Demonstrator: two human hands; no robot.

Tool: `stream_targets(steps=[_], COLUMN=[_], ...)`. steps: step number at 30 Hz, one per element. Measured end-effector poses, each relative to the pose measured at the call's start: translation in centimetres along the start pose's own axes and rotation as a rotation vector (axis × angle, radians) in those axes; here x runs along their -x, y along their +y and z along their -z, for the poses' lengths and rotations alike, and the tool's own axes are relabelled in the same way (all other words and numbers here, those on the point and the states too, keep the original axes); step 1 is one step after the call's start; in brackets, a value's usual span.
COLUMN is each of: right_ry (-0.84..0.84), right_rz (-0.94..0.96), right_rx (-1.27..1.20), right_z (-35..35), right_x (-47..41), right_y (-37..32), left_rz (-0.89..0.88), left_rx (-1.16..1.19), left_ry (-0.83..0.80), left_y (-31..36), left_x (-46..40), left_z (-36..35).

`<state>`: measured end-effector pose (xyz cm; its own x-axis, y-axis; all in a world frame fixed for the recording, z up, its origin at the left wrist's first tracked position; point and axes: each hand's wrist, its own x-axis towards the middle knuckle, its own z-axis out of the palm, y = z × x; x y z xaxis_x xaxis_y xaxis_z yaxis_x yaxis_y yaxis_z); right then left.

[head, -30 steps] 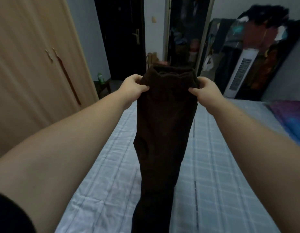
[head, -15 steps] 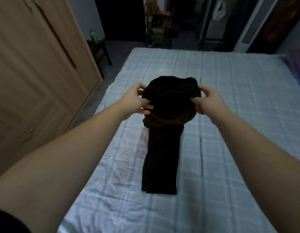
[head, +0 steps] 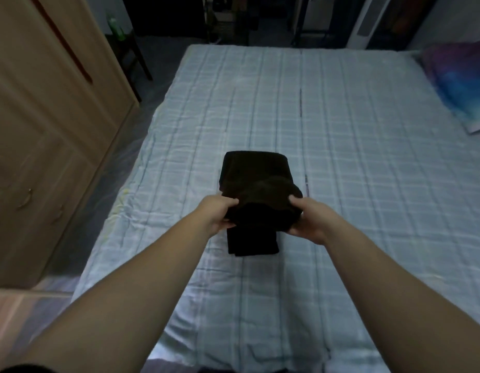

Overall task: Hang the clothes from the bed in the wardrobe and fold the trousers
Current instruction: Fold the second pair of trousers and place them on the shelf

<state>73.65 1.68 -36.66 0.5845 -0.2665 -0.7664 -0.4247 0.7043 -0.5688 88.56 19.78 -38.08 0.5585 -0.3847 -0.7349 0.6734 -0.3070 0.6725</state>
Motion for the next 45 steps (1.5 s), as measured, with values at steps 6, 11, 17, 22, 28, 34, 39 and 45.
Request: stream_targets(steps=[6, 11, 17, 22, 28, 34, 39, 45], right_ry=[0.172, 0.146, 0.042, -0.006, -0.075, -0.077, -0.077, -0.045], right_rz=[-0.049, -0.144, -0.283, -0.224, -0.147, 0.052, 0.185, 0.231], right_rx=[0.121, 0.067, -0.073, -0.261, -0.264, -0.177, -0.185, -0.204], right_z=[0.8, 2.0, 2.8, 2.8, 0.4, -3.9, -7.2, -8.7], right_x=[-1.4, -2.6, -4.7, -6.4, -8.2, -8.7, -8.8, -12.1], right_y=[4.7, 4.4, 2.6, -0.1, -7.1, -18.0, -26.5, -31.2], left_rz=[0.208, 0.310, 0.362, 0.346, 0.122, -0.034, -0.125, -0.144], left_rx=[0.239, 0.321, 0.333, 0.328, 0.445, 0.487, 0.500, 0.392], left_ry=[0.064, -0.029, -0.010, -0.029, -0.098, -0.178, -0.247, -0.221], left_y=[-4.9, -5.0, -3.3, -1.7, 6.2, 18.7, 27.4, 32.3], left_x=[-0.2, -1.3, -3.1, -5.1, -7.3, -9.6, -10.4, -13.8], left_z=[0.4, 1.1, 0.4, -0.2, -0.4, -2.4, -4.4, -5.0])
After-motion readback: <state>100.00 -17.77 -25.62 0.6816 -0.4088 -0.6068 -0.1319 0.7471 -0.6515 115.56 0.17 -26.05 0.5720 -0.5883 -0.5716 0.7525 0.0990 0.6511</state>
